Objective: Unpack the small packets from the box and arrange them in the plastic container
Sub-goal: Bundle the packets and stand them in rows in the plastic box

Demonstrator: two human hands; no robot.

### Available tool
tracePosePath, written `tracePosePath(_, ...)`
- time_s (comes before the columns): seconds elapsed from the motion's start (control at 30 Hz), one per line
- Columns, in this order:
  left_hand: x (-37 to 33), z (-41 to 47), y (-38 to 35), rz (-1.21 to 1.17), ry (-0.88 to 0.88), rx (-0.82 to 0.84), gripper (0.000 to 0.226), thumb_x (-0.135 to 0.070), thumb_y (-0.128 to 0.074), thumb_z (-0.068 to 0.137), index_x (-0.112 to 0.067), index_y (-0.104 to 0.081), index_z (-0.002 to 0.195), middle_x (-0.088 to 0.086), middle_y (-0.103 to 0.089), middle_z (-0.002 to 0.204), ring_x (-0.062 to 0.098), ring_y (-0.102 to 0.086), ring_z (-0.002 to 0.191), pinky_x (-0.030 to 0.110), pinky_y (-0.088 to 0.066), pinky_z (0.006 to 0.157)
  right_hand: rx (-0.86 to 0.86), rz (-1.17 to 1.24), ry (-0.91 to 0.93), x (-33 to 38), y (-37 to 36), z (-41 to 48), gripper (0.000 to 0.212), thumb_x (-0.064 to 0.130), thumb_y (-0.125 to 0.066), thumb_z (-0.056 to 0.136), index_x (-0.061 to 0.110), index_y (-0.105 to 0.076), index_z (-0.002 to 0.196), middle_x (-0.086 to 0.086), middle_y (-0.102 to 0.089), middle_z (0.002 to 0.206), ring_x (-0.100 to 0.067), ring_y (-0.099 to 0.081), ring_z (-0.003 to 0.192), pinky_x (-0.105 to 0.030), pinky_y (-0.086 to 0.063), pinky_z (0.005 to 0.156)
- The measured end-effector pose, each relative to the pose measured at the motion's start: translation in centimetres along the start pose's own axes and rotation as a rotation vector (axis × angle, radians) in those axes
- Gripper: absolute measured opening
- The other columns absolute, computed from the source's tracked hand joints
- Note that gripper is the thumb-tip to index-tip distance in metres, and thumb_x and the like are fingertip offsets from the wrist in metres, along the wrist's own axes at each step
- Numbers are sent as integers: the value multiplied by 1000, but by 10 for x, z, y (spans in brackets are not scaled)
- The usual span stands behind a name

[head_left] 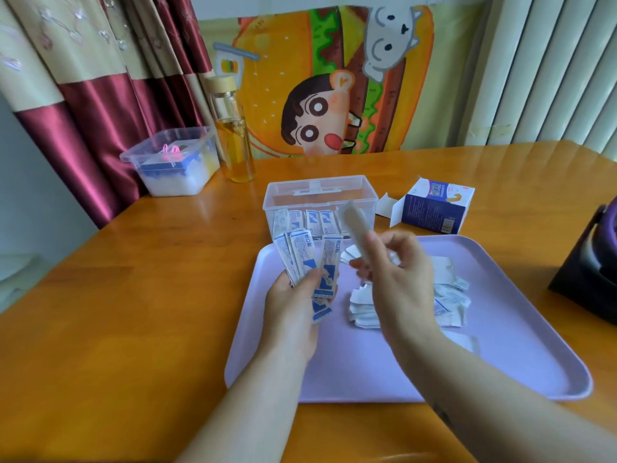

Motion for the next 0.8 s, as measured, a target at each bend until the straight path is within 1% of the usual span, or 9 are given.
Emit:
tracePosePath(0.1,-2,-6,0,-88,-31,-28,23,-5,-51,94,-21,-63,106,3,-72,91,18,-68,77,30,-51,67,71,-403,644,43,-17,-14,14,1,-67,81,11,-58,76,8,-50,81,5,-52,73,-4,-39,67)
tracePosePath(0.17,-4,-10,-3,-165,-41,-23,27,-3,-50,94,-17,-63,113,5,-72,97,19,-69,80,30,-52,66,199,-564,740,30,-36,-25,7,3,-69,77,7,-64,75,4,-51,86,4,-49,77,-7,-40,68)
tracePosePath(0.23,-5,-13,-5,-218,-33,-19,30,-4,-48,95,-16,-62,118,7,-72,103,17,-70,82,27,-54,61,258,-612,708,16,-43,-29,7,14,-66,80,9,-68,75,3,-53,84,-4,-52,73,-15,-43,64)
tracePosePath(0.37,-5,-17,-5,-217,-23,-8,29,-4,-47,95,-16,-63,117,7,-72,101,18,-70,80,28,-56,66,287,-517,476,7,-38,-22,34,36,-54,89,15,-65,64,4,-52,72,-8,-50,67,-11,-34,59)
tracePosePath(0.47,-7,-22,-8,-191,-43,29,26,-7,-50,94,-20,-65,111,3,-74,99,14,-71,79,26,-55,61,226,-425,191,-10,-28,-8,12,31,-69,82,28,-58,86,10,-53,82,-2,-51,65,-10,-38,55)
tracePosePath(0.57,-4,-24,-12,-196,-3,67,23,-16,-46,97,-22,-63,110,4,-74,99,16,-72,80,27,-55,57,344,-263,-131,-44,-32,-4,27,30,-69,83,8,-60,98,-8,-65,86,-3,-61,67,-31,-55,62)
tracePosePath(0.63,-3,-23,-10,-189,21,58,25,-22,-42,99,-19,-63,113,7,-73,101,20,-72,82,29,-56,58,372,-237,-152,-49,-35,-6,45,40,-61,83,-4,-55,92,-15,-59,77,-20,-58,67,-49,-53,61)
tracePosePath(0.7,-4,-22,-6,-146,10,30,27,-18,-42,99,-14,-63,116,9,-73,99,21,-72,80,29,-55,57,357,-220,-115,-47,-37,-10,55,48,-52,82,-6,-50,90,-14,-51,72,-19,-50,66,-46,-47,57)
tracePosePath(0.8,-2,-23,-8,-96,-5,23,24,-16,-50,96,-16,-66,114,6,-74,98,20,-72,83,28,-55,59,356,-194,-45,-40,-44,-19,45,40,-47,93,-5,-51,87,-26,-55,76,-18,-51,67,-46,-47,62)
Point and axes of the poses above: each hand's wrist, its own z-axis towards the middle knuckle, its own y-axis out of the back of the hand, x = y × z, the point moved 9 cm from there along z, towards the middle knuckle
